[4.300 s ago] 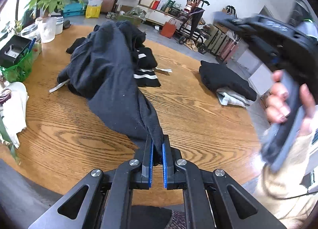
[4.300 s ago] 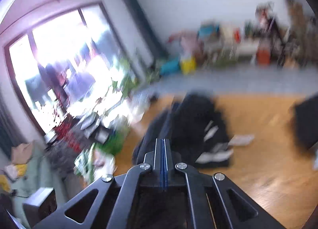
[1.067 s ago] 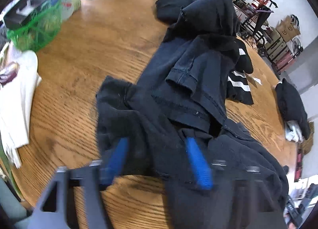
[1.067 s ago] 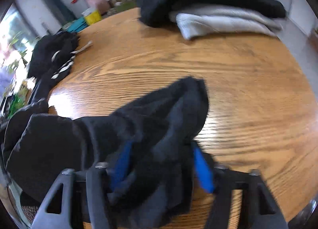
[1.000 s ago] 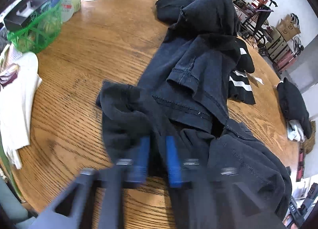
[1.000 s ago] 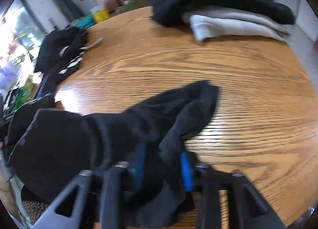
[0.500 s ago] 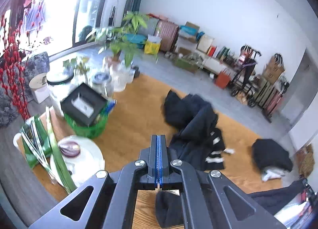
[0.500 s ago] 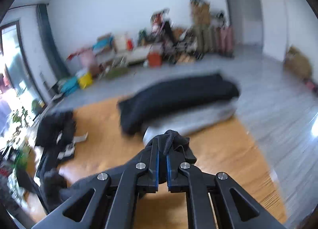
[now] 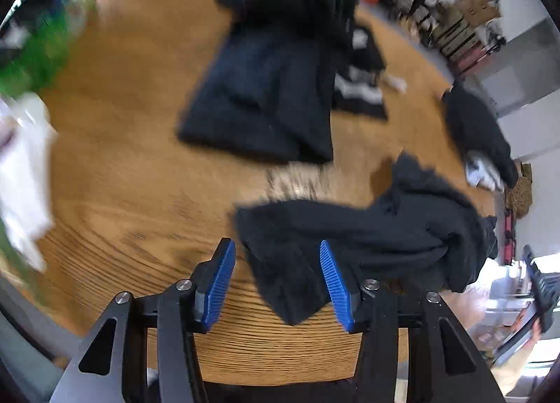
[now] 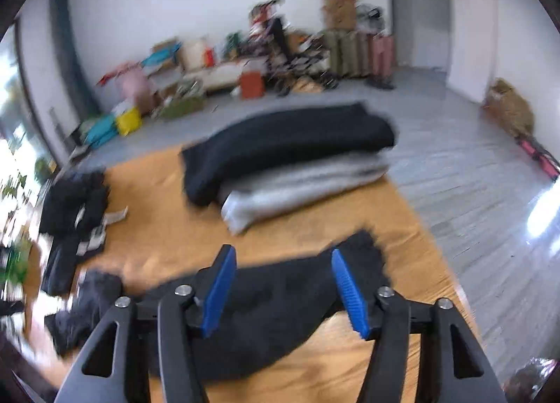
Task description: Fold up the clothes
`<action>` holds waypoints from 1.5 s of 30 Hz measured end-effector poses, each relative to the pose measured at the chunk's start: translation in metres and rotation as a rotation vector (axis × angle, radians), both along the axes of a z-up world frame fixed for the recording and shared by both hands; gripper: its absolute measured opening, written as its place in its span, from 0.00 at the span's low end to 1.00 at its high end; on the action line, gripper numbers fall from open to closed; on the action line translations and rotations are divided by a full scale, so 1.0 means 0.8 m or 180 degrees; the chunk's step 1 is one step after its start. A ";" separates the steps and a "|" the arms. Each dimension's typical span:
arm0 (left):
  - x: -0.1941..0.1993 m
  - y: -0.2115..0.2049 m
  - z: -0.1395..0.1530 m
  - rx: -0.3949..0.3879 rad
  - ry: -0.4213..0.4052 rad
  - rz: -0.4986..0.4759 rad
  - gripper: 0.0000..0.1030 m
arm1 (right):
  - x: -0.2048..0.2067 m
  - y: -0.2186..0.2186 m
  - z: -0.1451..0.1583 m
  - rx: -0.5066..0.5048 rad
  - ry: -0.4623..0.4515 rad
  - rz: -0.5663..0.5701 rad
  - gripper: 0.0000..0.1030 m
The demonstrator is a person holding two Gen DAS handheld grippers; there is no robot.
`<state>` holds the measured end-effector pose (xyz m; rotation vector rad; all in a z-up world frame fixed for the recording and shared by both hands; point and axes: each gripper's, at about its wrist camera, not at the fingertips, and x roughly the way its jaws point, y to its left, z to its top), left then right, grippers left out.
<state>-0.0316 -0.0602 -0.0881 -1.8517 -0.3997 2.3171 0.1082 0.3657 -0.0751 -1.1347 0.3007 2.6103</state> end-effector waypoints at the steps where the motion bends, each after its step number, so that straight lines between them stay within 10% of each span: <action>1: 0.000 0.008 -0.012 0.0018 -0.0106 -0.0007 0.51 | 0.000 -0.011 -0.012 -0.0031 -0.0088 0.0121 0.63; 8: -0.003 0.044 -0.041 -0.0164 -0.0315 -0.0090 0.51 | 0.001 -0.085 -0.089 -0.0259 -0.0459 0.0852 0.71; 12: 0.000 0.055 -0.037 -0.0368 -0.0132 -0.0040 0.10 | -0.011 -0.119 -0.113 -0.0308 -0.0532 0.1108 0.70; 16: 0.008 0.045 -0.016 -0.0306 0.0100 -0.0007 0.06 | -0.030 -0.135 -0.126 -0.0225 -0.0653 0.1114 0.13; 33: 0.041 -0.148 0.252 -0.0361 0.1737 0.1128 0.05 | -0.019 -0.009 0.147 0.0116 0.1145 0.0084 0.03; 38: 0.048 -0.164 0.224 -0.0426 0.1591 0.1114 0.05 | -0.006 0.035 0.161 0.0077 0.1257 -0.0310 0.03; 45: 0.037 -0.158 0.101 -0.0319 0.0742 0.1035 0.09 | 0.004 0.095 0.070 0.0148 0.0419 -0.0833 0.25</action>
